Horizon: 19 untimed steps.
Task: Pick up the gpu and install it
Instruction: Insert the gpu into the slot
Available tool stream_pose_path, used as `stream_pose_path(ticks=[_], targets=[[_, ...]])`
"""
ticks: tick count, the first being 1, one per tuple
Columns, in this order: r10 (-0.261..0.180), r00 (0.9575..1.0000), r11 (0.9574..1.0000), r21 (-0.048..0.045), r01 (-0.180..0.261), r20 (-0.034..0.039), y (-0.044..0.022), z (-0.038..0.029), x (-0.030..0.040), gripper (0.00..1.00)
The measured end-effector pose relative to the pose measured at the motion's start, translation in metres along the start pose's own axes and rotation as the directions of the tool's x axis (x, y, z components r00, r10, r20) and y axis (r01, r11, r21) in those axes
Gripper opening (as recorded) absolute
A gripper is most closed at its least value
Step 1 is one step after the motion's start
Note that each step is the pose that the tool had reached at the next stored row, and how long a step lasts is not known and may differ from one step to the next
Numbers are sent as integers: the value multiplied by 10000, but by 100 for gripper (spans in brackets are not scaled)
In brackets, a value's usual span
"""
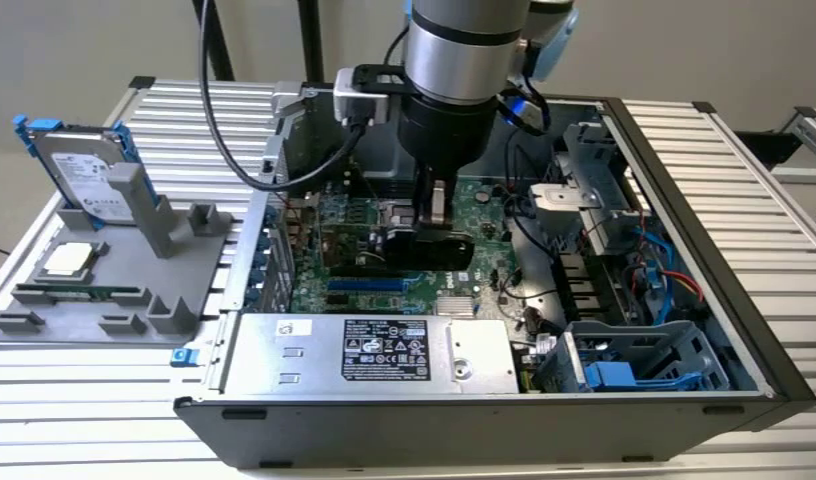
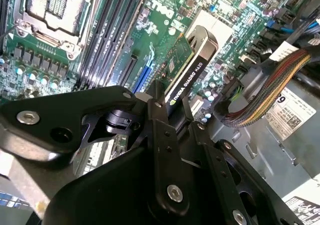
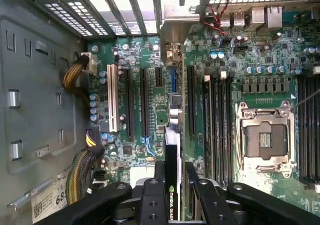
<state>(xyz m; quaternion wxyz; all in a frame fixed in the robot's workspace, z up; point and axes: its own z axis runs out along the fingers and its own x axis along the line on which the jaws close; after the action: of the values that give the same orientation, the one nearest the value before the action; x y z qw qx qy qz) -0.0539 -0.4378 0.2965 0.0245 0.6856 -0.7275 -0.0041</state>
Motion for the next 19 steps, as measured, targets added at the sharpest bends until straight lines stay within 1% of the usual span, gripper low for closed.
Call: stream_pose_path(ticks=[4, 9, 19], targets=[[0, 10000, 10000, -2, 0, 0, 63, 29, 12, 0], [-1, 10000, 10000, -16, 1, 0, 166, 76, 19, 0], [-1, 10000, 10000, -48, 1, -2, 262, 185, 25, 0]])
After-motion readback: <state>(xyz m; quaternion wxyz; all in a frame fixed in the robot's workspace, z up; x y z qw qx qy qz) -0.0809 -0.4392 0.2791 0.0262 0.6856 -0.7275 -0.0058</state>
